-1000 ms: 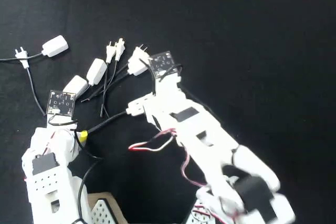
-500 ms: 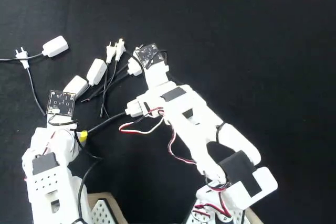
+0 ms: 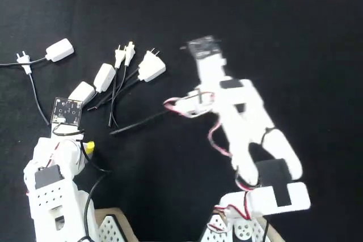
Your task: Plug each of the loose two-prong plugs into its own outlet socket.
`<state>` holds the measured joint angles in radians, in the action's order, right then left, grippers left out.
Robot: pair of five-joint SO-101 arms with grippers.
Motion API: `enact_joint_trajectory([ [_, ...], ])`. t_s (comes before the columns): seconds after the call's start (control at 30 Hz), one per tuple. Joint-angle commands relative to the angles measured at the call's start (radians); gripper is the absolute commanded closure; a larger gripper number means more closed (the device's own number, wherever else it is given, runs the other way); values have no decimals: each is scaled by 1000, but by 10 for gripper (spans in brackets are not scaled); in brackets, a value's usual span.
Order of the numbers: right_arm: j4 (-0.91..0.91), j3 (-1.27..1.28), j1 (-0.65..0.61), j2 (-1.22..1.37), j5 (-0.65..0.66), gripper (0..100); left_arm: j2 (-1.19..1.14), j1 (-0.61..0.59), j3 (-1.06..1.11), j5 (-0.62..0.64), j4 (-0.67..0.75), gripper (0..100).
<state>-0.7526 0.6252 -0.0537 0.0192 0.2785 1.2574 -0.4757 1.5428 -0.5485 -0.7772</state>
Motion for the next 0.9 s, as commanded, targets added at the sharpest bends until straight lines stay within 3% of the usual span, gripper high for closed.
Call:
enact_joint_trajectory([
  [0.0,-28,-24,256,16,143,985,9,-2,-4,-12,-8,695],
  [0.27,-21,-185,736,24,407,983,9,-2,-2,-12,-8,695],
  [0.5,57,-288,875,188,491,977,9,12,-2,-12,-8,695],
  [0.57,43,-320,888,245,483,905,9,19,-2,-12,-8,695],
  [0.7,-48,-387,904,280,377,665,9,30,-2,-12,-8,695],
  [0.87,-407,-510,904,186,411,529,9,30,-2,-11,-8,695],
])
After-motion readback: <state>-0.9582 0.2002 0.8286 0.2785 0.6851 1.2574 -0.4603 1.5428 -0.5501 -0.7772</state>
